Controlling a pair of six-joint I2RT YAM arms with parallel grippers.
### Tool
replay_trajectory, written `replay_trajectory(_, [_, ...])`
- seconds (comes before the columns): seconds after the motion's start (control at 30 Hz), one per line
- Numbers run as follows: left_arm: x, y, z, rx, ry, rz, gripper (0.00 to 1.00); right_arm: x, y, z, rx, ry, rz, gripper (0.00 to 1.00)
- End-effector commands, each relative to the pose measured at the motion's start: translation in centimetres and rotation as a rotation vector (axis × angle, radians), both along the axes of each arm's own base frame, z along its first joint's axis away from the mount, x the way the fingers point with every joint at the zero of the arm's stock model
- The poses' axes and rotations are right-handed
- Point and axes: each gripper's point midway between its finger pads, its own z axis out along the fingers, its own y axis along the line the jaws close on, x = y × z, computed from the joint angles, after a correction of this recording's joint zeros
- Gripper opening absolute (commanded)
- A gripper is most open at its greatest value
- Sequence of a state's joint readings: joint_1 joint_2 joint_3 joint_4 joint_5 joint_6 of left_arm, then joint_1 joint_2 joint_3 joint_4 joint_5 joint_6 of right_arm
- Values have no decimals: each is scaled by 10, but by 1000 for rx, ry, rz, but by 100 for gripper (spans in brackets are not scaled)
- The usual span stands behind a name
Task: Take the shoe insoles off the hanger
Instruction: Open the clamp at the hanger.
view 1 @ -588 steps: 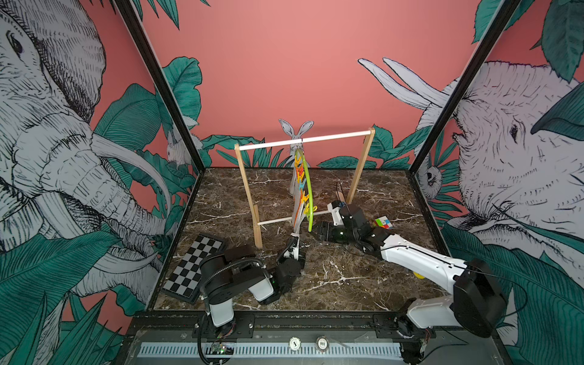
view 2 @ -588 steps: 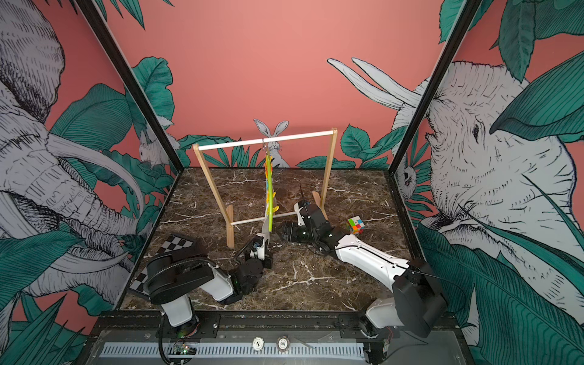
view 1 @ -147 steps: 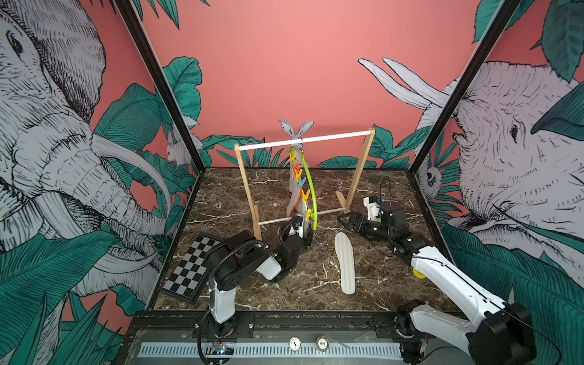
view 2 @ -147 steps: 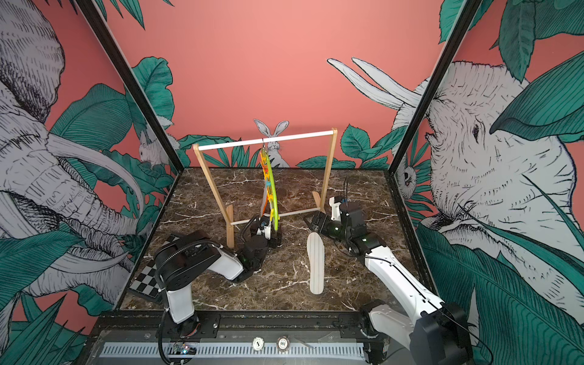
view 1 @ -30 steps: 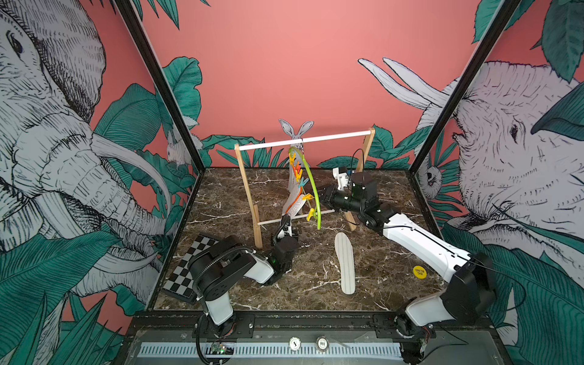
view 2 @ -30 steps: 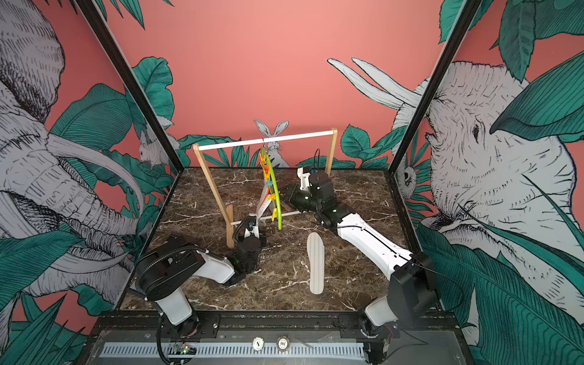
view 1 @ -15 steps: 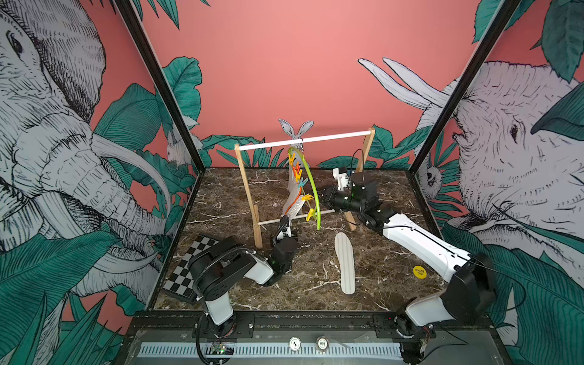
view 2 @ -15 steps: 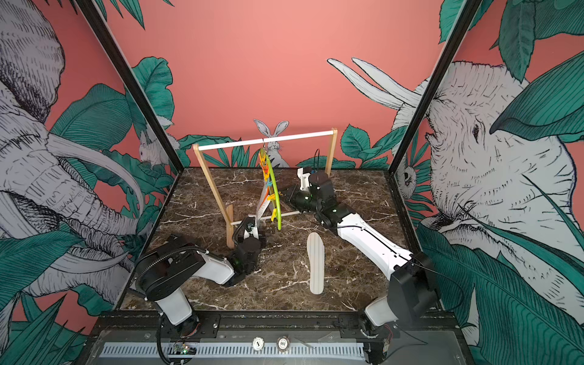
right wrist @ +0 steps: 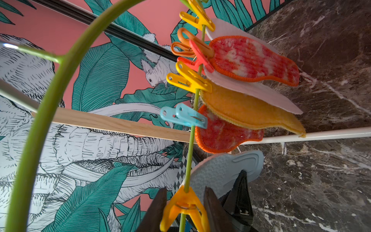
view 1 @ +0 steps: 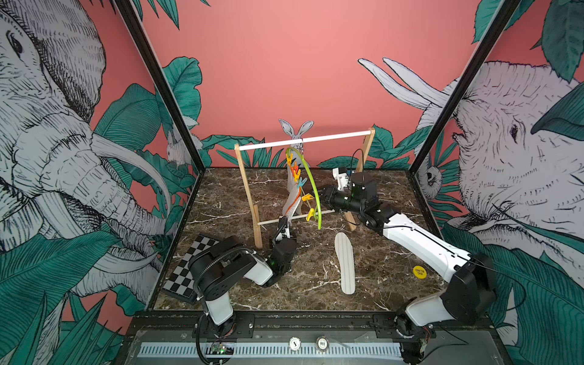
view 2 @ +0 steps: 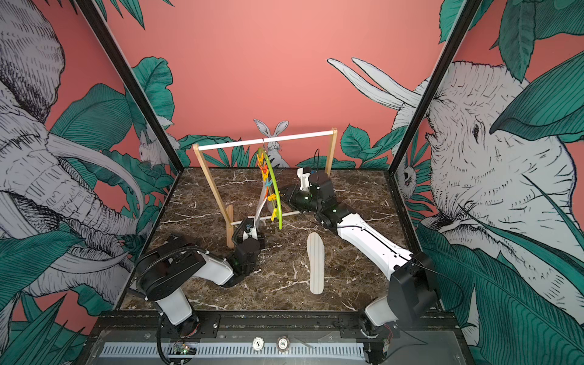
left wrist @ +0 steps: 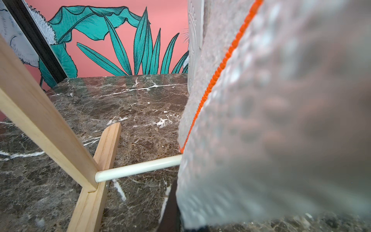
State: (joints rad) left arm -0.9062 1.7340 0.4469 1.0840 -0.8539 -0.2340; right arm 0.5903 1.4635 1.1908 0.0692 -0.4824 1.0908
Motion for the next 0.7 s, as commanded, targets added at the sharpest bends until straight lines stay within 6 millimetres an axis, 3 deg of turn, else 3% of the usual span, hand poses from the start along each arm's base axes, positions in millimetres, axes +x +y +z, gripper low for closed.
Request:
replay_trajectory(0.0, [-1,7,0,-30,-9,25,0,-3,2,14,20,-45,11,36])
replay_trajectory(0.37, [-7,10,-2,-47,1,-3,0,-4,-4,13,3,-63,-9,68])
replay_trajectory(0.67, [-16,4,-7,-76,25,-83,0,-6,-7,9,-23,-73,-13,79])
